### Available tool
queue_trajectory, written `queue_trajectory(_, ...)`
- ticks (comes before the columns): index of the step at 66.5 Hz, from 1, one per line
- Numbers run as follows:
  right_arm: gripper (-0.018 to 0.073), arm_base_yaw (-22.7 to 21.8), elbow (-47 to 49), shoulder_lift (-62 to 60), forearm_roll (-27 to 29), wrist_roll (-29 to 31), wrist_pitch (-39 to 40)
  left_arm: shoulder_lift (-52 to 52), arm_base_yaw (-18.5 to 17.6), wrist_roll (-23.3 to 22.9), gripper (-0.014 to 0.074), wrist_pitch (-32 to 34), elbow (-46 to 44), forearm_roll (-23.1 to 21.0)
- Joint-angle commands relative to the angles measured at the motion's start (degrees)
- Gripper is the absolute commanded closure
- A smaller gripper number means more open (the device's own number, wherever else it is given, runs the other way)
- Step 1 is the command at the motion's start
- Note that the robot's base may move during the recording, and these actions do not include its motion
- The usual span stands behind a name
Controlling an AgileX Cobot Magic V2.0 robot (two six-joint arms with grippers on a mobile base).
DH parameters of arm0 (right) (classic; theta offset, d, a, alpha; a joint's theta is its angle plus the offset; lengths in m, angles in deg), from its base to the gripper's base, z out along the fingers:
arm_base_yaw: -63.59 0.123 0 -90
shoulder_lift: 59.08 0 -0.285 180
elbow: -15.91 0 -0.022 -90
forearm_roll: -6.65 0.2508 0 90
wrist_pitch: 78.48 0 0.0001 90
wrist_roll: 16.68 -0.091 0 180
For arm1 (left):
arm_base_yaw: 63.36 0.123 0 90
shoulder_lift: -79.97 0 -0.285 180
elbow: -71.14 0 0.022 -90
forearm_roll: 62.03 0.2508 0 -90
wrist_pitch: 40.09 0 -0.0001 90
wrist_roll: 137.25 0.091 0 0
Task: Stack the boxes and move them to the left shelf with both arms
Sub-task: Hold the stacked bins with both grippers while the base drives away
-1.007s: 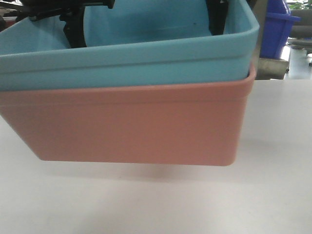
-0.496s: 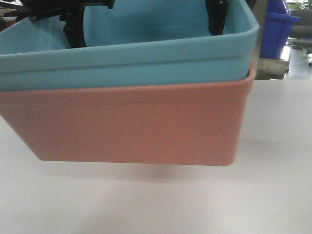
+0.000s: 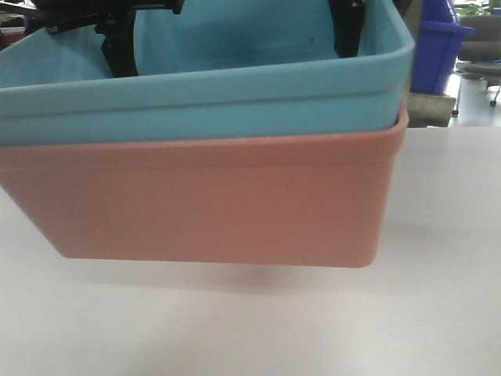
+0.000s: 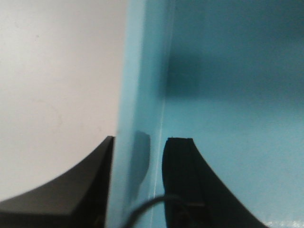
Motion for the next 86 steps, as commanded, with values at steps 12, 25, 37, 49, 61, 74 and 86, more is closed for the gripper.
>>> queue_trajectory(12,0.0505,2.18,2.82,-1.99,4.14,1.54,15.64,3.05,-3.57,2.5,0.0603,13.82,-3.31,-5.7)
queue_trajectory(25,0.0505,2.18,2.82,-1.99,4.14,1.54,15.64,3.05,-3.57,2.5,0.0603,13.82,-3.31,-5.7)
queue_trajectory(37,0.0505,2.18,2.82,-1.99,4.14,1.54,15.64,3.05,-3.57,2.5,0.0603,13.82,-3.31,-5.7)
queue_trajectory(49,0.0505,2.18,2.82,-1.99,4.14,1.54,15.56,3.05,-3.57,2.5,0.0603,13.82,-3.31,-5.7)
queue_trajectory(61,0.0505,2.18,2.82,-1.99,4.14,1.54,15.56,3.05,-3.57,2.5,0.0603,13.82,-3.31,-5.7)
queue_trajectory(74,0.0505,2.18,2.82,-1.99,4.14,1.54,15.56,3.05,-3.57,2.5,0.0603,13.82,-3.31,-5.7)
queue_trajectory(86,0.0505,2.18,2.82,-1.99,4.14,1.54,15.56,3.05,-3.57,2.5,0.0603,13.82,-3.31,-5.7)
